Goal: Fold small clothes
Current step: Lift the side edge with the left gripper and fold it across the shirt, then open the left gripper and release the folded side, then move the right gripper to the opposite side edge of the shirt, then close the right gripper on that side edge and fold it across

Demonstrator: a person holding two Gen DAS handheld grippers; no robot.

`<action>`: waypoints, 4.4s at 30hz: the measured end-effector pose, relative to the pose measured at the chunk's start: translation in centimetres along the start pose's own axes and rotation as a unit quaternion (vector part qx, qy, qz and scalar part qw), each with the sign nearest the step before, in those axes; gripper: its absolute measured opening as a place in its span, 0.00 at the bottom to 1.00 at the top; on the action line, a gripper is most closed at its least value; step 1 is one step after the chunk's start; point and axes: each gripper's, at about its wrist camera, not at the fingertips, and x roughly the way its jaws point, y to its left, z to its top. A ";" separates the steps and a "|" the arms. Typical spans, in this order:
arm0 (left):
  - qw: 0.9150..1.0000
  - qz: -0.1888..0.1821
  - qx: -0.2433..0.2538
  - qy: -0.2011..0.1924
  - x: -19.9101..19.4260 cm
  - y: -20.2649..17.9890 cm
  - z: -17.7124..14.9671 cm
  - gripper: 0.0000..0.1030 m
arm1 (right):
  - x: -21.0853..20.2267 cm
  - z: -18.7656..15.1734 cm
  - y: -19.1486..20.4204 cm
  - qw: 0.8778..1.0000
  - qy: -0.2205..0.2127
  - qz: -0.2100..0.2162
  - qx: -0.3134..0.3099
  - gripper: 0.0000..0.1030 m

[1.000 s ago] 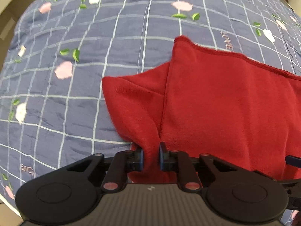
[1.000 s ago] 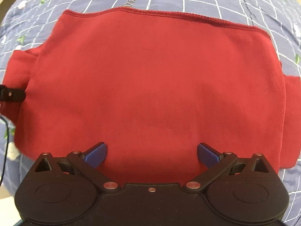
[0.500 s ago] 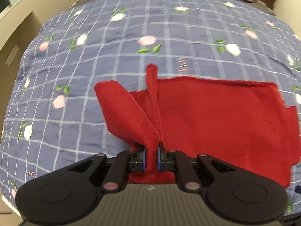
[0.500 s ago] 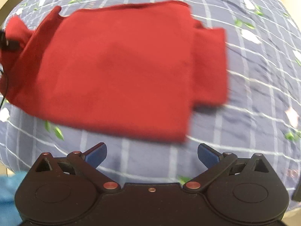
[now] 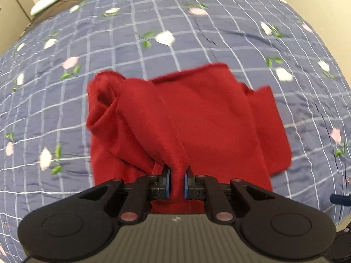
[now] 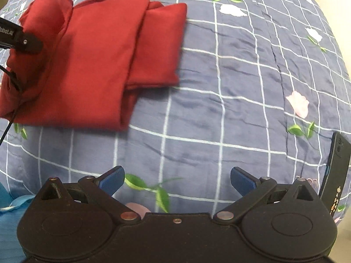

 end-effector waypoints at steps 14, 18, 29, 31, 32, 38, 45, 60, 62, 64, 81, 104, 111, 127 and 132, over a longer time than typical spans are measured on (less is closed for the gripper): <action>0.996 -0.073 -0.057 0.019 0.2 0.6 -1.5 0.53 | 0.6 -0.2 0.1 0.999 0.019 0.015 -0.028 1.00; 0.995 -0.065 -0.076 0.002 -1.0 2.1 -2.0 0.73 | 0.8 0.3 0.9 0.999 0.018 0.021 -0.033 1.00; 0.978 0.050 -0.203 0.012 -0.9 10.9 -4.9 0.94 | -1.1 5.5 3.5 0.990 -0.035 0.130 0.044 0.99; 0.975 0.065 -0.210 0.032 0.1 12.0 -5.6 0.94 | -1.1 6.8 3.8 0.984 -0.040 0.156 0.075 0.99; 0.974 0.070 -0.210 0.043 0.6 12.3 -5.8 0.94 | -1.1 7.5 4.1 0.981 -0.042 0.166 0.088 0.99; 0.974 0.068 -0.202 0.083 2.3 12.6 -7.5 0.96 | 0.2 10.9 5.7 0.973 -0.035 0.168 0.153 0.99; 0.974 0.059 -0.199 0.087 2.4 12.6 -8.3 0.96 | 2.0 11.8 8.5 0.993 -0.003 0.075 0.093 0.99; 0.973 0.047 -0.202 0.101 3.0 13.9 -9.0 0.99 | -0.1 6.4 7.7 0.994 -0.035 0.096 0.029 0.99; 0.973 0.048 -0.203 0.103 3.0 13.9 -9.0 0.99 | -0.8 7.6 7.0 0.991 -0.054 0.107 0.067 0.99; 0.973 0.050 -0.201 0.103 3.0 13.8 -9.0 0.99 | -0.7 9.1 6.8 0.987 -0.058 0.108 0.099 0.99; 0.972 0.054 -0.203 0.108 3.2 13.8 -9.3 0.99 | 2.2 7.4 9.8 0.999 0.006 0.041 0.020 0.99; 0.972 0.065 -0.196 0.116 3.2 13.4 -9.0 0.99 | 1.9 12.8 8.7 0.985 -0.043 0.116 0.119 0.21; 0.977 0.053 -0.186 0.090 1.4 12.9 -7.9 0.99 | -1.4 12.1 7.1 0.984 -0.084 0.131 0.084 0.04; 0.985 0.044 -0.150 0.075 2.0 8.6 -4.3 0.99 | -3.3 10.8 -1.8 0.984 -0.100 0.087 0.116 0.04; 0.983 0.043 -0.156 0.085 2.7 8.0 -4.5 0.99 | -1.4 11.2 -1.7 0.990 -0.068 0.071 0.099 0.04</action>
